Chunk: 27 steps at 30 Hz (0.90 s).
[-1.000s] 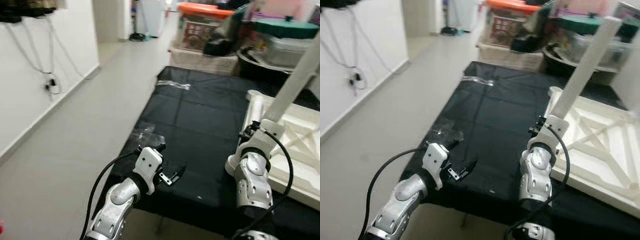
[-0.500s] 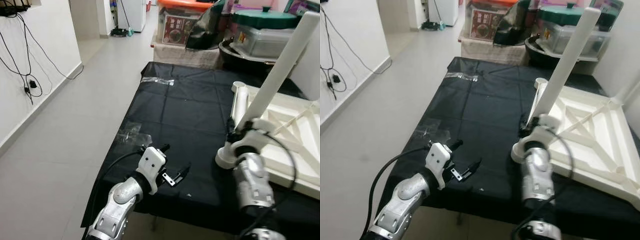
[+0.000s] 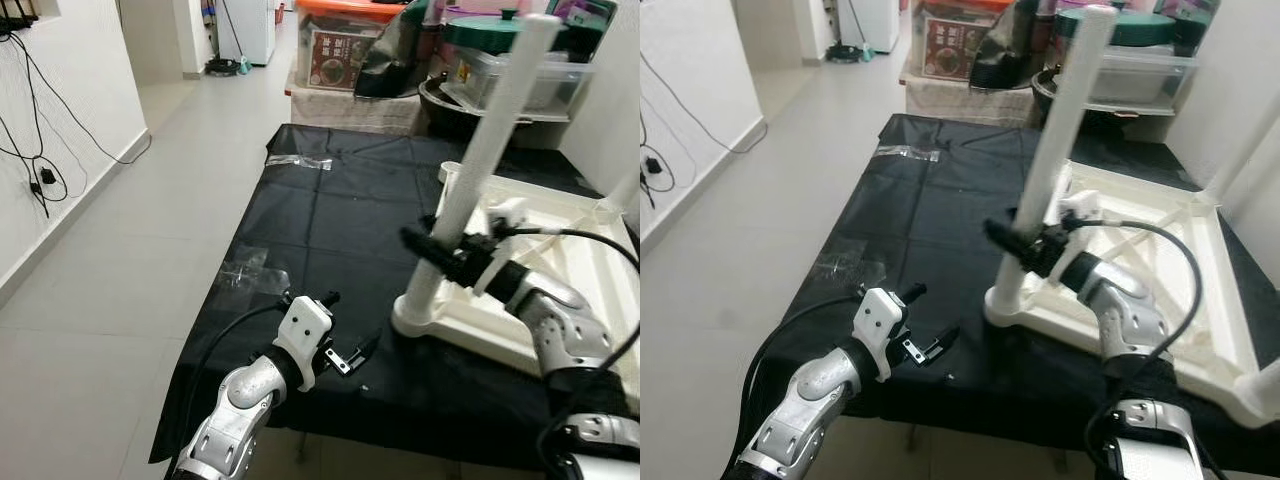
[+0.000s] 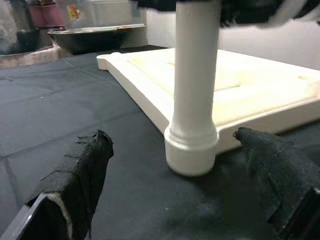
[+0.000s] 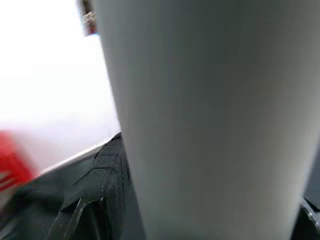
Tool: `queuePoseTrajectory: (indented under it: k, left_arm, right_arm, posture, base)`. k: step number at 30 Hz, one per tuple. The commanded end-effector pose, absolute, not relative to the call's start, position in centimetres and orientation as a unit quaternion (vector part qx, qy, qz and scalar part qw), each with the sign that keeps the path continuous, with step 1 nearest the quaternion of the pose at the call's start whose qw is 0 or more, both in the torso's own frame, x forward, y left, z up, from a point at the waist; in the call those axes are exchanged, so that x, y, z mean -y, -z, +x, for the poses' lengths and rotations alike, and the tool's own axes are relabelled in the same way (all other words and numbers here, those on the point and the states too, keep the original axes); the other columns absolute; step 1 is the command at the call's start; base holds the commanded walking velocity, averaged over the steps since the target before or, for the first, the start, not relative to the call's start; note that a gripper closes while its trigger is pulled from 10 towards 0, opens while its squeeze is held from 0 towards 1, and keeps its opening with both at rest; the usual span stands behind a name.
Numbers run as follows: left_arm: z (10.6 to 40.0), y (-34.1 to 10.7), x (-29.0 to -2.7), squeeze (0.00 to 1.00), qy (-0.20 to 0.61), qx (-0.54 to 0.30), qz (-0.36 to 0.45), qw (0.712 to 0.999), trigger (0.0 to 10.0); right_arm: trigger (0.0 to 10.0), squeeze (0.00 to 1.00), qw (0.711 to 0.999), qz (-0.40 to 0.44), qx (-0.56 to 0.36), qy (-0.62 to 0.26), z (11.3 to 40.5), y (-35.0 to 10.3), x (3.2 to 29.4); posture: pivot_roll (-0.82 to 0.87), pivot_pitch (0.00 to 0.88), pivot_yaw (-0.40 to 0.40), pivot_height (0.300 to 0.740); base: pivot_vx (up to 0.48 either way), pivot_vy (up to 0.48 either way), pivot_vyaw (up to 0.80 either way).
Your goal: Building children table
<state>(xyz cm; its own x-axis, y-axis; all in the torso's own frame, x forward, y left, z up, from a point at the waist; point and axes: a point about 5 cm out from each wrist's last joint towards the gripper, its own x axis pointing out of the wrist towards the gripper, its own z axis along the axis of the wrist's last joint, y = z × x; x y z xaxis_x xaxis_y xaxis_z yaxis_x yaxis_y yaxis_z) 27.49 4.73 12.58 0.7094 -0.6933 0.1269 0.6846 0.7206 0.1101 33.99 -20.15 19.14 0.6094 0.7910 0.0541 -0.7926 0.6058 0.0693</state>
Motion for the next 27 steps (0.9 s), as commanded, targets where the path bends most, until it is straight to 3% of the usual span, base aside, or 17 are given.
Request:
queuePoseTrajectory:
  k: [1,5,6,7,9,10,11,14,17,18,19,20,22,24,27]
  left_arm:
    - [27.5,-12.7,-4.6,0.0,0.374,0.084,0.03,0.923,10.0]
    - [27.5,-12.7,-4.6,0.0,0.374,0.084,0.03,0.923,10.0]
    - [27.4,-12.6,-4.6,0.0,0.374,0.084,0.03,0.923,10.0]
    - [27.3,-12.6,-4.6,0.0,0.375,0.083,0.03,0.923,10.0]
    - [27.3,-12.6,-4.6,0.0,0.375,0.083,0.03,0.923,10.0]
    - [27.3,-12.6,-4.6,0.0,0.375,0.083,0.029,0.923,10.0]
    - [27.3,-12.6,-4.6,0.0,0.375,0.083,0.029,0.923,10.0]
    - [27.2,-12.6,-4.6,0.0,0.375,0.082,0.028,0.923,10.0]
    - [27.2,-12.5,-4.6,0.0,0.375,0.082,0.028,0.923,10.0]
    - [27.2,-12.5,-4.6,0.0,0.375,0.082,0.027,0.923,10.0]
    - [27.1,-12.5,-4.6,0.0,0.374,0.082,0.027,0.923,10.0]
    - [27.1,-12.5,-4.6,0.0,0.375,0.08,0.027,0.923,10.0]
    - [27.2,-12.4,-4.7,0.0,0.376,0.079,0.027,0.923,10.0]
    - [27.2,-12.4,-4.7,0.0,0.376,0.079,0.027,0.923,10.0]
    - [27.2,-12.4,-4.7,0.0,0.377,0.079,0.028,0.923,10.0]
  right_arm:
    - [10.0,0.0,0.871,0.043,-0.011,-0.489,33.9,-18.7,18.7]
    - [10.0,0.0,0.853,0.046,-0.024,-0.519,33.9,-18.5,17.9]
    - [0.4,0.0,0.843,0.047,-0.032,-0.536,33.8,-18.3,17.7]
    - [0.0,0.0,0.836,0.049,-0.039,-0.546,33.5,-18.0,17.4]
    - [0.0,0.0,0.83,0.049,-0.044,-0.554,33.4,-17.7,17.2]
    - [0.0,0.0,0.851,0.039,-0.042,-0.522,33.8,-17.3,17.3]
    - [0.0,0.0,0.851,0.039,-0.042,-0.522,33.8,-17.3,17.3]
    - [0.0,0.0,0.909,0.012,-0.027,-0.416,34.9,-16.5,17.8]
    - [0.0,0.0,0.933,0.013,-0.019,-0.36,35.2,-16.3,18.1]
    - [0.0,0.0,0.947,0.016,-0.014,-0.321,35.4,-16.2,18.3]
    - [0.0,0.0,0.978,0.027,-0.019,-0.207,36.0,-16.0,19.4]
    - [0.0,0.0,0.998,0.039,-0.025,-0.034,36.0,-15.6,21.5]
    - [0.0,0.0,0.979,0.042,-0.035,0.195,34.6,-15.0,24.5]
    - [0.0,0.0,0.979,0.042,-0.035,0.195,34.6,-15.0,24.5]
    - [0.0,0.0,0.951,0.062,-0.018,0.302,32.6,-15.0,24.5]
  posture:
    - [0.09,0.0,-0.089,0.74]
    - [0.09,0.0,-0.089,0.74]
    - [0.09,0.0,-0.096,0.74]
    - [0.09,0.0,-0.098,0.74]
    - [0.09,0.0,-0.098,0.74]
    - [0.1,0.0,-0.101,0.74]
    - [0.1,0.0,-0.101,0.74]
    - [0.1,0.0,-0.104,0.74]
    - [0.09,0.0,-0.1,0.74]
    - [0.09,0.0,-0.1,0.74]
    - [0.09,0.0,-0.097,0.74]
    - [0.08,0.0,-0.094,0.74]
    - [0.08,0.0,-0.091,0.74]
    - [0.08,0.0,-0.091,0.74]
    - [0.08,0.0,-0.09,0.74]
  base:
    - [0.0,0.0,0.0]
    - [0.0,0.0,0.0]
    - [0.0,0.0,0.0]
    - [0.0,0.0,0.0]
    - [0.0,0.0,0.0]
    - [0.0,0.0,0.0]
    - [0.0,0.0,0.0]
    - [0.0,0.0,0.0]
    - [0.0,0.0,0.0]
    - [0.0,0.0,0.0]
    - [0.0,0.0,0.0]
    - [0.0,0.0,0.0]
    - [0.0,0.0,0.0]
    - [0.0,0.0,0.0]
    - [0.0,0.0,0.0]
